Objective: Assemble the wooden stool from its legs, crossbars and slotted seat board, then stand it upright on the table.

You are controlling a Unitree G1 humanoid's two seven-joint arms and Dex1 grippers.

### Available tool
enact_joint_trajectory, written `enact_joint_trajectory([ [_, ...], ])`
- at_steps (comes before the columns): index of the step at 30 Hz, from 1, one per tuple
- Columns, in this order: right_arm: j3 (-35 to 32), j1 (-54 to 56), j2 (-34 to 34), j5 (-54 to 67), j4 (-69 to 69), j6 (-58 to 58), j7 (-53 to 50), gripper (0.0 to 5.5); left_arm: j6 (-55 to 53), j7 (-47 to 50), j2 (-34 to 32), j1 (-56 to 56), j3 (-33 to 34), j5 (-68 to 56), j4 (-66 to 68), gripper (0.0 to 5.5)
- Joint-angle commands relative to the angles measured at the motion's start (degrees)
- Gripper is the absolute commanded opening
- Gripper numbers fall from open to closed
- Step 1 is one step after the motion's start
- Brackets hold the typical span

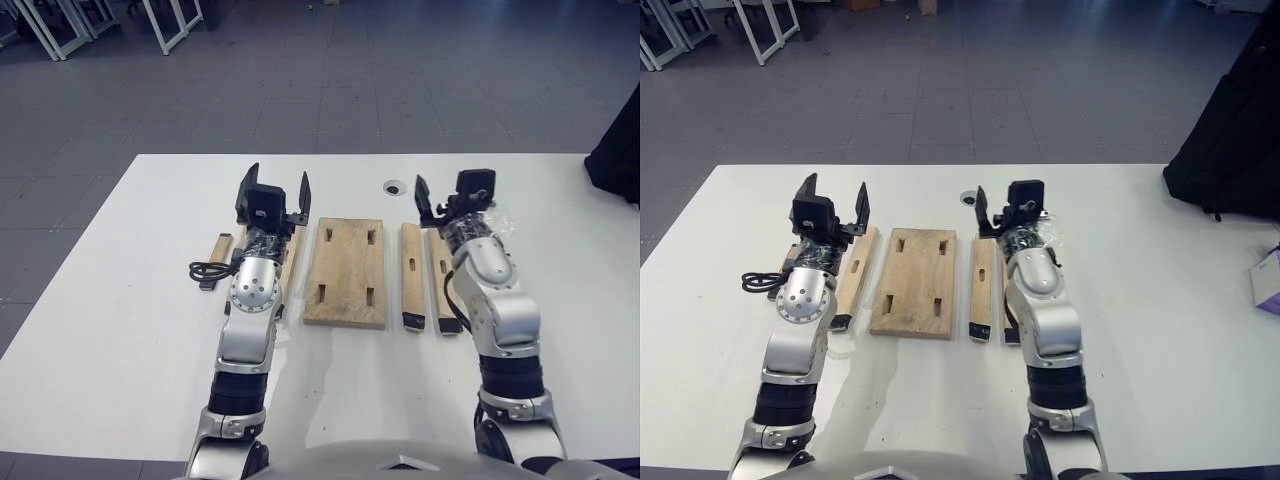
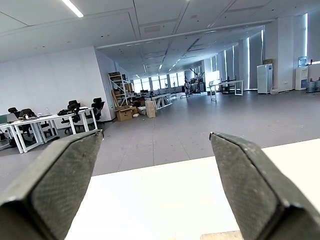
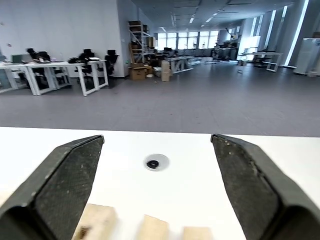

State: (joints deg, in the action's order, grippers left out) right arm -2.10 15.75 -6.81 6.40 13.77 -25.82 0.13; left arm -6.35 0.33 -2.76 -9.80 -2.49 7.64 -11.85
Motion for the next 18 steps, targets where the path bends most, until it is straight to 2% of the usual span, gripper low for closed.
enact_joint_trajectory([
  [1,-6.9,-3.9,-5.9,1.7,1.2,0.1,3.6,3.93,-1.7,0.9,-0.4,0.9,-0.1,1.7,-2.2,3.94],
  [4,-10.0,-9.6,-6.6,3.6,1.5,-1.2,5.3,3.93,-2.5,1.7,-0.2,2.6,0.5,2.4,-4.3,3.94],
  [7,-12.1,-15.9,-2.9,6.2,3.0,-8.0,3.1,3.93,-3.4,4.9,0.9,3.7,2.3,3.8,-6.6,3.94],
  [9,-11.6,-20.1,-0.5,8.3,5.7,-12.0,2.7,3.93,-4.9,5.8,2.0,3.8,3.7,2.4,-6.9,3.94],
  [13,-10.3,-22.7,0.0,9.9,7.3,-15.1,3.9,3.93,-6.8,5.4,1.9,3.4,6.1,0.4,-6.2,3.94],
  [18,-5.8,-23.7,-4.1,6.9,4.3,-18.2,5.6,3.93,-7.3,5.9,2.1,3.7,5.7,1.0,-6.5,3.94],
])
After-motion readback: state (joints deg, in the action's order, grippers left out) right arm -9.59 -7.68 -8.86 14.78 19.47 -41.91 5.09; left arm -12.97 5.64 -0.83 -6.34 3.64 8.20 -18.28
